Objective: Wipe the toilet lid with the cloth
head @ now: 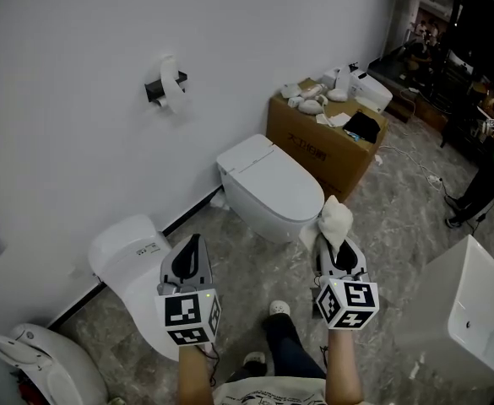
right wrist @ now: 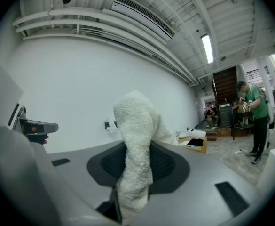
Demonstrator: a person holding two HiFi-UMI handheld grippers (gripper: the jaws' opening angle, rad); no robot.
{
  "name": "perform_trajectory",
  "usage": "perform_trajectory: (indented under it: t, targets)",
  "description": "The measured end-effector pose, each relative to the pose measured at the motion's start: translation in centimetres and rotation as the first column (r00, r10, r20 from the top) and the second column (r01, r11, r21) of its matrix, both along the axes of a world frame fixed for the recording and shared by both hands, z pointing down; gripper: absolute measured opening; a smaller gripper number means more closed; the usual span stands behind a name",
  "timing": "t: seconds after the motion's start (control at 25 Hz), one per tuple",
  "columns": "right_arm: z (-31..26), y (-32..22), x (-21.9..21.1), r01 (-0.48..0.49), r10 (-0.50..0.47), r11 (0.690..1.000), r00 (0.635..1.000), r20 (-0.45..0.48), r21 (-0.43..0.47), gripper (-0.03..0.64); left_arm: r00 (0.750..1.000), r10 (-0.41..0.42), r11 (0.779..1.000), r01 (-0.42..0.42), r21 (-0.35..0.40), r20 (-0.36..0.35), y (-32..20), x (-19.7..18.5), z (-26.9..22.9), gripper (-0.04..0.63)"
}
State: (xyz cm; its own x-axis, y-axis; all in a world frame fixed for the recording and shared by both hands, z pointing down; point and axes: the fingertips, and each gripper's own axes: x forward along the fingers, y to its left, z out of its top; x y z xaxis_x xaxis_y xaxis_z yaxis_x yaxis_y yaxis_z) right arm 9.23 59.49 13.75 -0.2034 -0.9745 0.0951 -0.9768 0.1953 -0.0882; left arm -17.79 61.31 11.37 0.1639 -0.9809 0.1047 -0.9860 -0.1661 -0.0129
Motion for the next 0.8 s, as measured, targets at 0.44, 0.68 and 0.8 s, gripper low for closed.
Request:
perform_trajectory:
  t: [0.44,0.68,0.8]
  targets:
    - [1.1,-9.8,0.9,0.043,-0.043,0.999,0.999,0.027,-0.003,0.112,0.998,-0.055,0.998,0.055,-0.01,0.009,-8.4,0.7,1.1,0.009]
    - [0.6,-18.2,2.1,0.078,-0.078,0.997,0.996,0.034,0.003,0.112,0.995,-0.098,0.995,0.098,-0.004,0.011,-15.5,1.8,0.6,0.009]
    - [-0.2,-22.8,2.8,0.101,-0.102,0.995,0.994,0.031,0.018,0.112,0.992,-0.123,0.992,0.123,0.004,0.01,-19.5,2.4,0.1,0.009]
